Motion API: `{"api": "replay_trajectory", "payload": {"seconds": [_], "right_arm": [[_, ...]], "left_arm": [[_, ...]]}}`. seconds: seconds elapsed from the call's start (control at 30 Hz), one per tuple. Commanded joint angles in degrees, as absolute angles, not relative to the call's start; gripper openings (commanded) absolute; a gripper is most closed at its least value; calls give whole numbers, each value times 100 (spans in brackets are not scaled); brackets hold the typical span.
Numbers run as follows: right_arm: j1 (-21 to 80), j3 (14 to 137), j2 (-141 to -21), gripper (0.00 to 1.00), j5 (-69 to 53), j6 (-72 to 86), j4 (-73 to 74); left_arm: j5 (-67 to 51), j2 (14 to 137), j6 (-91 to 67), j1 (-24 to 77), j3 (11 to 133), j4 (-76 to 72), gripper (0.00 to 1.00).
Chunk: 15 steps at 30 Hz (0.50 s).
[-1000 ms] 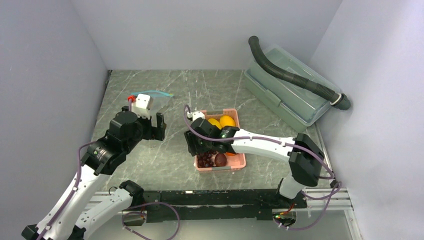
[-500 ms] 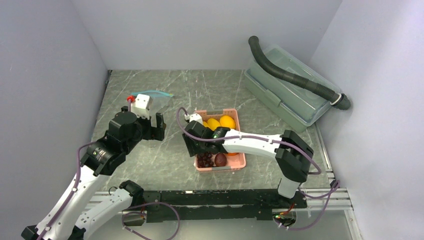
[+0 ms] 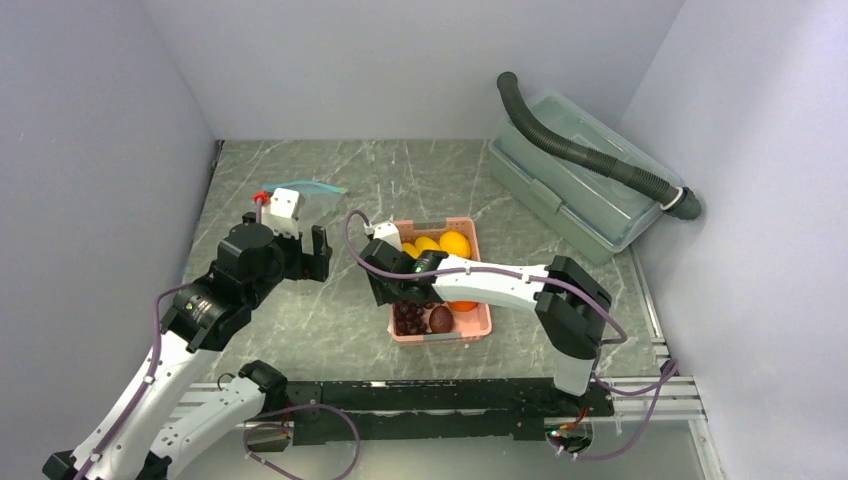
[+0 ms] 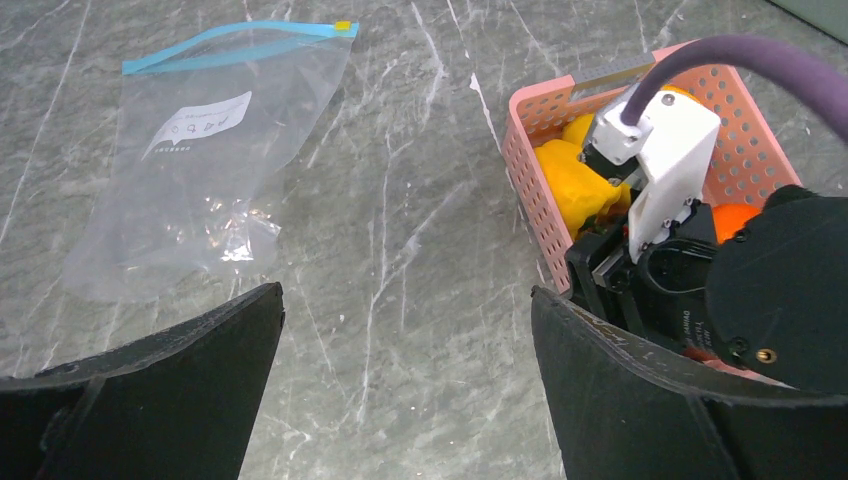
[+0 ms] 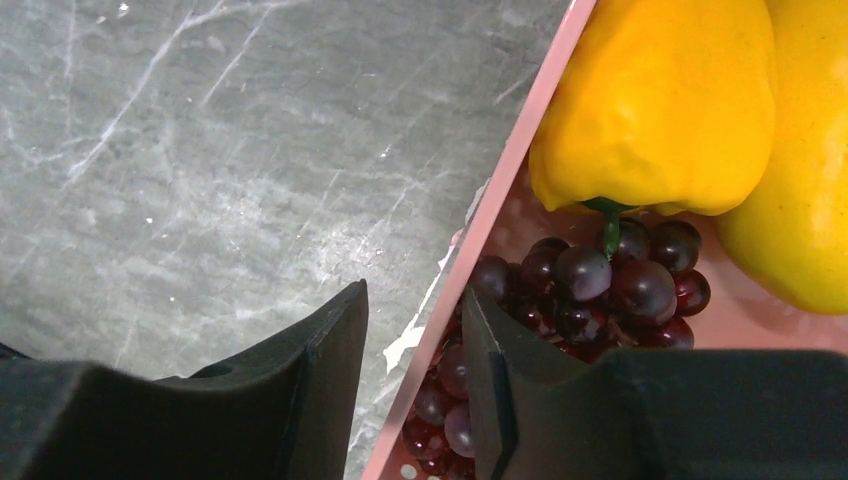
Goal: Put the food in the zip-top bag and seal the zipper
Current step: Move the bin to the center of the board.
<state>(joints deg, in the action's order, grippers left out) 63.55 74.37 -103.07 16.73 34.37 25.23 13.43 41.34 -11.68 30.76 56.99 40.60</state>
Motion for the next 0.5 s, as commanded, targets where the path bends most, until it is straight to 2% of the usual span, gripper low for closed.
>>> {"api": "replay_trajectory", "payload": {"seconds": [0.0,0.13,0.33,0.43,0.47], "right_arm": [[6390,7726,-10428,41,1969,3522,2678],[6390,7708,-10443,34,2106,3541,2738],[6390,7695,-10428,14,2337,3531,2873],[6390,7654,-10377,0,2396,3484,2859],[6390,7647,-10364,0,2418,3473,2863]], "left_arm": [[1436,4056,-1125,3050,5746,3985,99],[1433,4043,-1122,3050,5741,3981,99],[1438,4043,-1123,3050,5748,3982,99],[1433,4043,-1118,3050,5748,3994,99],[1440,4043,-1120,3050,5745,3990,99]]}}
